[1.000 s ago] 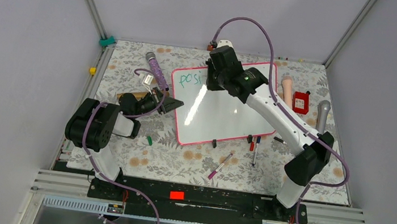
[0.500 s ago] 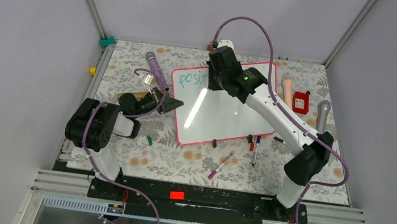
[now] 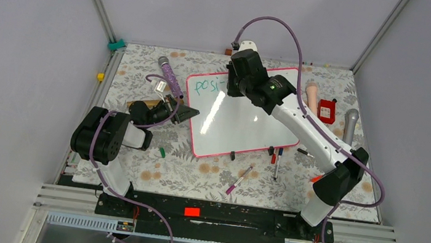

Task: Write a sentence on the whiteboard

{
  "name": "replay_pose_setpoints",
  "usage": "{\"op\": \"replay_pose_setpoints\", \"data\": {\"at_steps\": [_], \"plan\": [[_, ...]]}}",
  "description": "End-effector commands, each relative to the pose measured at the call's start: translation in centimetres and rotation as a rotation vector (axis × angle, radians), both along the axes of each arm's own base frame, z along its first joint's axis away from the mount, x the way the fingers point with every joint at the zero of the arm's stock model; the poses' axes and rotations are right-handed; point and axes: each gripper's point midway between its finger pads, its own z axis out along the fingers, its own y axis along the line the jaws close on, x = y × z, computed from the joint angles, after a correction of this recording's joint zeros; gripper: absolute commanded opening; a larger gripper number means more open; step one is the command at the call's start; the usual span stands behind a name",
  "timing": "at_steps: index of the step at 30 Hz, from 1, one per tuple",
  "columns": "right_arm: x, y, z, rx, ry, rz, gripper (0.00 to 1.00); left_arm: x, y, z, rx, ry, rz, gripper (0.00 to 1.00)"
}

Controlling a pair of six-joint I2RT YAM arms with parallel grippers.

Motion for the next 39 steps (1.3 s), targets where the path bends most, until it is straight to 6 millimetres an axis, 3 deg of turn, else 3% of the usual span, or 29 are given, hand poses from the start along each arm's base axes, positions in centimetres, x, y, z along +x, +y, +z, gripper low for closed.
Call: {"op": "replay_pose_setpoints", "data": {"at_steps": [1, 19, 32, 39], "plan": [[0.1, 0.6, 3.1, 0.068, -0.064, 0.023, 0.00, 0.6, 0.6, 0.1, 0.020, -0.049, 0.039, 0.00], [1.0, 0.8, 0.0, 0.013, -0.010, 0.011, 0.00, 0.6, 0.6, 0.1, 0.022, -0.051, 0.040, 0.00], [-1.4, -0.6, -2.8, -0.004, 0.058, 0.020, 0.00, 0.6, 0.6, 0.1, 0.024, -0.054, 0.042, 0.00], [-1.5, -1.3, -2.5, -0.006, 0.045, -0.001, 0.00, 0.6, 0.7, 0.2, 0.027, -0.057, 0.044, 0.00]]}}
